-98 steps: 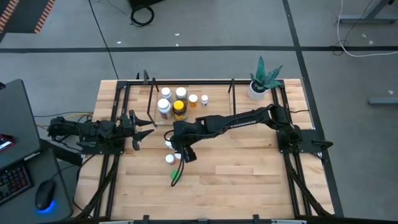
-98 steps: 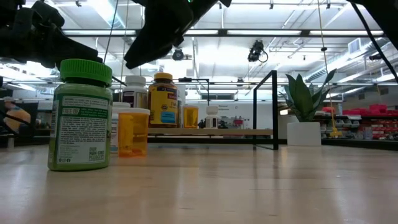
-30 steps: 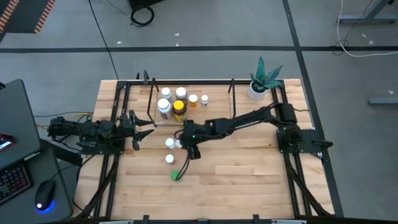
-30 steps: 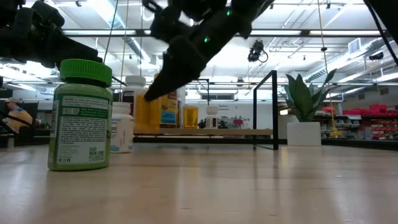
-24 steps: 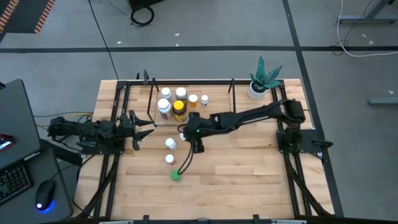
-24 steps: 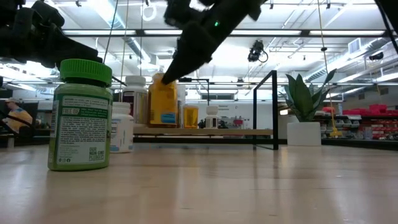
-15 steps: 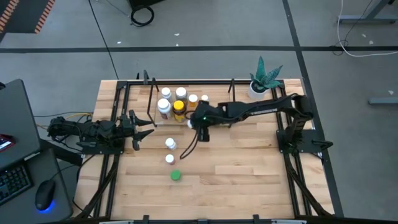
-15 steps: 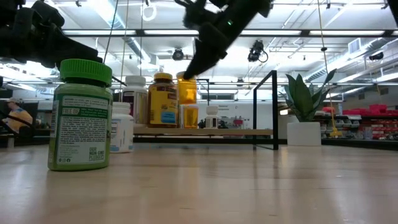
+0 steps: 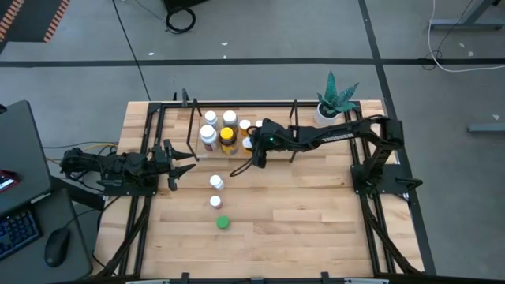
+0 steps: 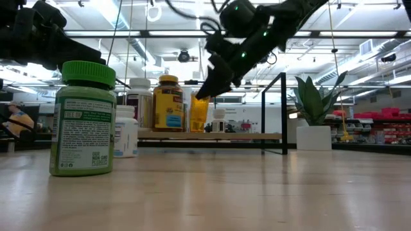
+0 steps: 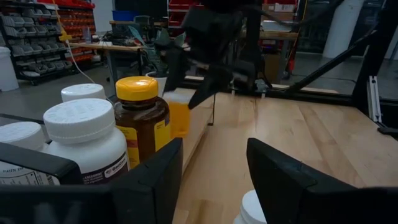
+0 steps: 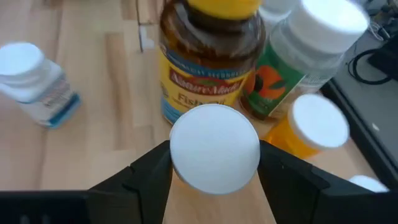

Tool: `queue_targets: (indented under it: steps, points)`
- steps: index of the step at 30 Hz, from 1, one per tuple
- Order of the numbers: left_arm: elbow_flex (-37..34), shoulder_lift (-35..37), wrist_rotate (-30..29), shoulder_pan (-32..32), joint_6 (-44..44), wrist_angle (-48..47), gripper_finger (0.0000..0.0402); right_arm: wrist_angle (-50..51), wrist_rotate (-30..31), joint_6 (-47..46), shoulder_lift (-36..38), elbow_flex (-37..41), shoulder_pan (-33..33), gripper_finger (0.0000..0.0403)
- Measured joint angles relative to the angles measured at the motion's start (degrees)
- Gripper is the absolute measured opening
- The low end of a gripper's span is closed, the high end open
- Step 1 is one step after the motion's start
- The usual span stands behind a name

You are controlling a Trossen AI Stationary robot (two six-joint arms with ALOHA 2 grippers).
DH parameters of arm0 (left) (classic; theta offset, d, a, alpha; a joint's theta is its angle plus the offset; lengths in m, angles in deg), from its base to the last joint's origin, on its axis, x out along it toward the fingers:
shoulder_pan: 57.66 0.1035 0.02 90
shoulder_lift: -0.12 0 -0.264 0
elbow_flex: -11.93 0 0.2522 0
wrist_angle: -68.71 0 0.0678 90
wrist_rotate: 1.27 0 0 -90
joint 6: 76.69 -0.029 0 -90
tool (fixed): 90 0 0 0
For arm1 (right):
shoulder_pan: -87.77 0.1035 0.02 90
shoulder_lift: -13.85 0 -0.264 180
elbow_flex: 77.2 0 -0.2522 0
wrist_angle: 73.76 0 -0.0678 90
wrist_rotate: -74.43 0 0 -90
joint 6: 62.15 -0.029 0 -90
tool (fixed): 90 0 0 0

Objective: Pick and place medicine bottles onto shelf by color
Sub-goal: Put the orange bottle on the shelf

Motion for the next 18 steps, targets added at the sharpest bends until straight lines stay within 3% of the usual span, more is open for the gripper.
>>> queue_targets:
  steps: [8, 18]
  points:
    - [0.0, 0.0, 0.0, 0.0, 0.0, 0.0, 0.0183, -2.8, -0.4, -0.2, -4.1, 0.0, -1.8, 0.0227]
    - [0.0, 0.0, 0.0, 0.0, 0.0, 0.0, 0.0182, -5.4, -0.6, -0.3, -4.2, 0.0, -2.9, 0.0232]
